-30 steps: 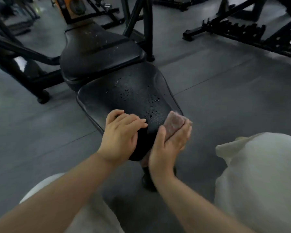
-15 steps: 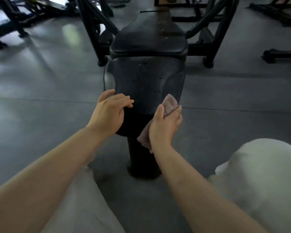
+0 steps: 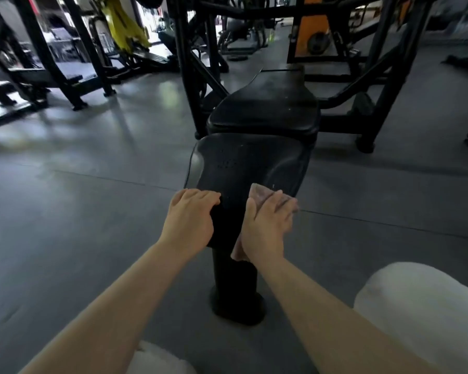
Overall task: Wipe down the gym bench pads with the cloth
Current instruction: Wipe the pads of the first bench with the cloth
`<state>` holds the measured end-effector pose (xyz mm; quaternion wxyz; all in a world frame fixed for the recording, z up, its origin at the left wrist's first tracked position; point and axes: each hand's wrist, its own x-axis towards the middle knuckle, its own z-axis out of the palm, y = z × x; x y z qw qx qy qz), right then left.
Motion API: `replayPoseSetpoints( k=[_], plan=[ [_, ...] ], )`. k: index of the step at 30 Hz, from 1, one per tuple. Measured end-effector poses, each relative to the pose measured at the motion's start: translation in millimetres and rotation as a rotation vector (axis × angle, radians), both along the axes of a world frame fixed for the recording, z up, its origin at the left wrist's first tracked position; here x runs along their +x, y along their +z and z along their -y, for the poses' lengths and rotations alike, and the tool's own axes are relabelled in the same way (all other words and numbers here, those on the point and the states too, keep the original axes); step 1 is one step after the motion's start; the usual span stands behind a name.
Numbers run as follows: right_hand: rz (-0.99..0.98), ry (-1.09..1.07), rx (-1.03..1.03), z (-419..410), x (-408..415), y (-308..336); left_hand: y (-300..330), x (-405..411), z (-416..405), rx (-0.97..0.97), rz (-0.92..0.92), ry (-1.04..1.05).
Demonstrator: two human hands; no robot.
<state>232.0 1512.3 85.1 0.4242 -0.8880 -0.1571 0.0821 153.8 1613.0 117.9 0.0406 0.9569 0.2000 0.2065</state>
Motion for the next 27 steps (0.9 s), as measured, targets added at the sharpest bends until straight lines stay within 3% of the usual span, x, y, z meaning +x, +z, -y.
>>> replayPoseSetpoints(
  k=[5, 13, 20, 27],
  plan=[
    [-0.004, -0.012, -0.025, -0.6, 26.5, 6.7, 4.6, 13.0, 16.8, -0.027, 0.057, -0.013],
    [-0.122, -0.055, -0.045, -14.7, 89.6, 3.2, 13.0, 49.9, 35.4, -0.014, -0.044, -0.071],
    [-0.016, -0.091, 0.004, -17.9, 162.4, 15.0, 24.0, 98.7, 31.2, 0.055, -0.200, -0.042],
    [0.068, 0.064, 0.062, -12.9, 194.2, 9.2, 29.1, 122.0, 43.8, 0.104, -0.281, -0.015]
  ],
)
